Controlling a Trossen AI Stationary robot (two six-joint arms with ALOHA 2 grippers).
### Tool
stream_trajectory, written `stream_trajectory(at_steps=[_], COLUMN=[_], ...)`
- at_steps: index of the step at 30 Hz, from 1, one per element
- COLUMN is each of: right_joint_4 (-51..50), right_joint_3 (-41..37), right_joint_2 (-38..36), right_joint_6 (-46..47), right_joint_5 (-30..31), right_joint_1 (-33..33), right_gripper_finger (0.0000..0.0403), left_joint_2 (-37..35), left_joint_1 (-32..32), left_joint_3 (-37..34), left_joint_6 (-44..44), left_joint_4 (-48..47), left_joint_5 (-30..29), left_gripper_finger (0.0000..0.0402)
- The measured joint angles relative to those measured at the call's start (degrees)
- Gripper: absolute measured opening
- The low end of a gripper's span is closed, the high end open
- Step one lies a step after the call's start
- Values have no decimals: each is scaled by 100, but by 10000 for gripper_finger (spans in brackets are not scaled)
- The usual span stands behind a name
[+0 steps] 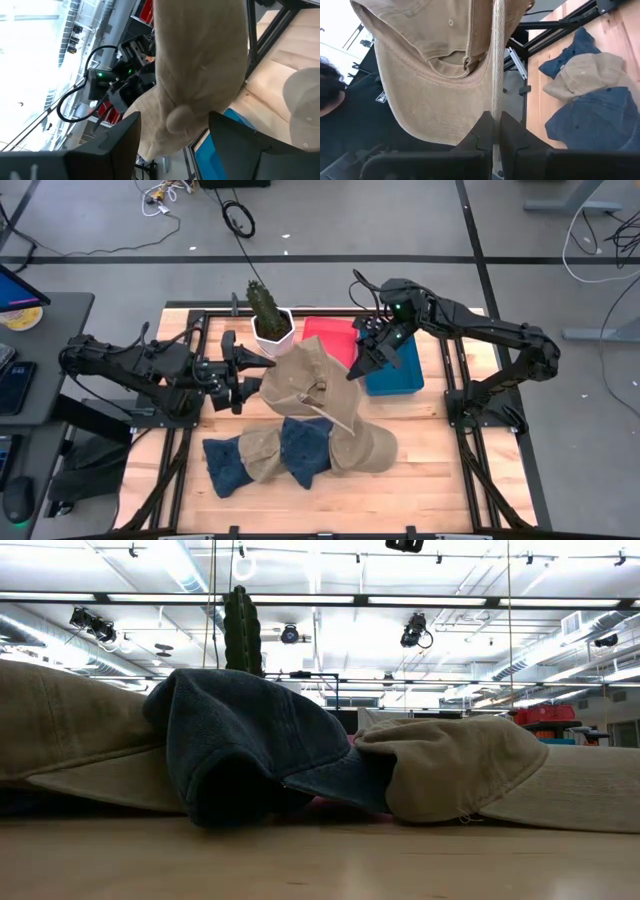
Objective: Pick & Place hat
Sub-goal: Put the middle brown cap into the blue bin
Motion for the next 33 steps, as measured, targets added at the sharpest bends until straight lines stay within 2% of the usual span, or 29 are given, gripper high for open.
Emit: stream_trajectory(at_steps=[9, 12, 18, 23, 26, 30, 33], right_joint_4=[-4, -15, -38, -70, -68, -51, -32], right_joint_3=[0, 0, 0, 0, 0, 0, 0], right_joint_2=[0, 0, -2, -3, -4, -4, -4], right_joint_6=[0, -1, -2, 0, -2, 100, 444], right_joint_5=[0, 1, 2, 2, 6, 1, -216], right_joint_1=[2, 2, 2, 2, 2, 4, 2], right_gripper_finger=[8, 8, 8, 9, 11, 33, 67], left_joint_2=[90, 122, 109, 109, 109, 109, 109], left_joint_1=[2, 2, 2, 2, 2, 9, 9], left_joint_3=[0, -1, -2, -2, -2, -2, -2], left_joint_6=[2, 1, 0, -31, -419, -1054, -1257], left_joint_4=[28, -17, -1, 5, 3, 0, -2], left_joint_5=[346, 365, 363, 363, 361, 342, 343], left_gripper_finger=[235, 224, 160, 79, 27, 23, 29])
